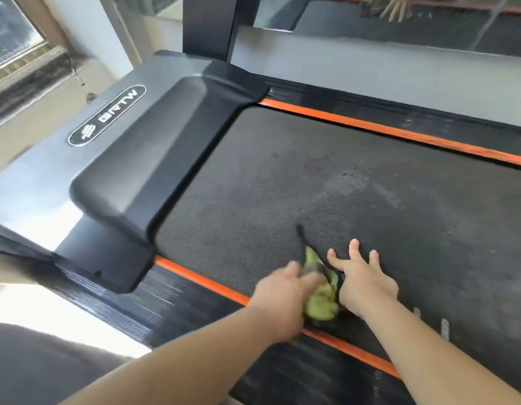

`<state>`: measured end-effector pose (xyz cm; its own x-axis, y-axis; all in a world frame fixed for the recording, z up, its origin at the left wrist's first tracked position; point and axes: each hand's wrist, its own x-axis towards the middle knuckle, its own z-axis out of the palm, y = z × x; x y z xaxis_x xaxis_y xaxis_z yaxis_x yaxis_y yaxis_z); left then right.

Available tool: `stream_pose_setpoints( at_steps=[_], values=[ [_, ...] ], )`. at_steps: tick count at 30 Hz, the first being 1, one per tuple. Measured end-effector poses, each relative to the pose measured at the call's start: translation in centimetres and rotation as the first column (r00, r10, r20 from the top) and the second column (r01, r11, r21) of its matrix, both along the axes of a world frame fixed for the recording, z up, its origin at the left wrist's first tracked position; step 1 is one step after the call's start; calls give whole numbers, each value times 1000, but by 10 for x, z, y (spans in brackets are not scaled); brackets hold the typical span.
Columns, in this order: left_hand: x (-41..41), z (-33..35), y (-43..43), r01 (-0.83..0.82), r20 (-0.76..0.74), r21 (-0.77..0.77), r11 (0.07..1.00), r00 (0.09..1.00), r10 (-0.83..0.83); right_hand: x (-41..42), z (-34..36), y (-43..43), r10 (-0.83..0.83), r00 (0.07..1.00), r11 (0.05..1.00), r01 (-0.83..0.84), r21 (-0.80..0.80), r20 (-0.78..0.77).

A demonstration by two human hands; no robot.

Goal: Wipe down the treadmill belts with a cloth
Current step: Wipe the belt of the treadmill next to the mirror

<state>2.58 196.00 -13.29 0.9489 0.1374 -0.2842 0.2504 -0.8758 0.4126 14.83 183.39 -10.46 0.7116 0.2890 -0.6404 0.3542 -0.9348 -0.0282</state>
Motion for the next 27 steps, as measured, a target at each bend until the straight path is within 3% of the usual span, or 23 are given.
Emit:
stream_pose_setpoints(
  at_steps=[2, 4, 7, 9, 11, 14, 16, 18, 20, 23, 27],
  values=[
    [5, -1, -1, 123, -4, -2, 992, 992, -123, 1, 0, -2, 12, 999, 1000, -13, 22, 32],
    [10, -2, 28, 110, 33, 67, 992, 993, -112, 3, -1, -3, 44, 999, 999, -44, 17, 5],
    [17, -6, 86, -179, 68, 135, 974, 983, 171, 13, 6, 8, 28, 999, 998, -26, 54, -30],
    [25, -8, 114, -481, 86, 89, 872, 876, 474, 26, 12, 23, -11, 997, 985, -3, 174, 79],
    [38, -6, 117, -608, 80, 93, 788, 794, 603, 43, 14, 41, -33, 989, 958, -10, 288, 144],
    [55, -5, 84, -356, 70, 145, 923, 934, 350, 72, 6, 65, -10, 993, 947, -28, 319, 119],
    [63, -5, 69, -100, 31, 132, 986, 995, 97, 94, 4, 76, 35, 996, 981, -49, 189, 80],
    [81, -6, 93, 25, 7, 186, 982, 1000, -27, 115, 7, 83, 55, 996, 998, -58, 33, 76],
    [101, -6, 128, -37, 15, 300, 953, 999, 34, 131, 3, 84, 50, 997, 998, -48, -30, 64],
    [133, -9, 165, -260, 51, 391, 883, 964, 262, 143, -15, 78, 15, 1000, 999, -15, 34, 2],
    [155, -18, 141, -269, 123, 323, 907, 962, 242, 150, -25, 82, 8, 1000, 1000, -8, 5, -18]
  ],
)
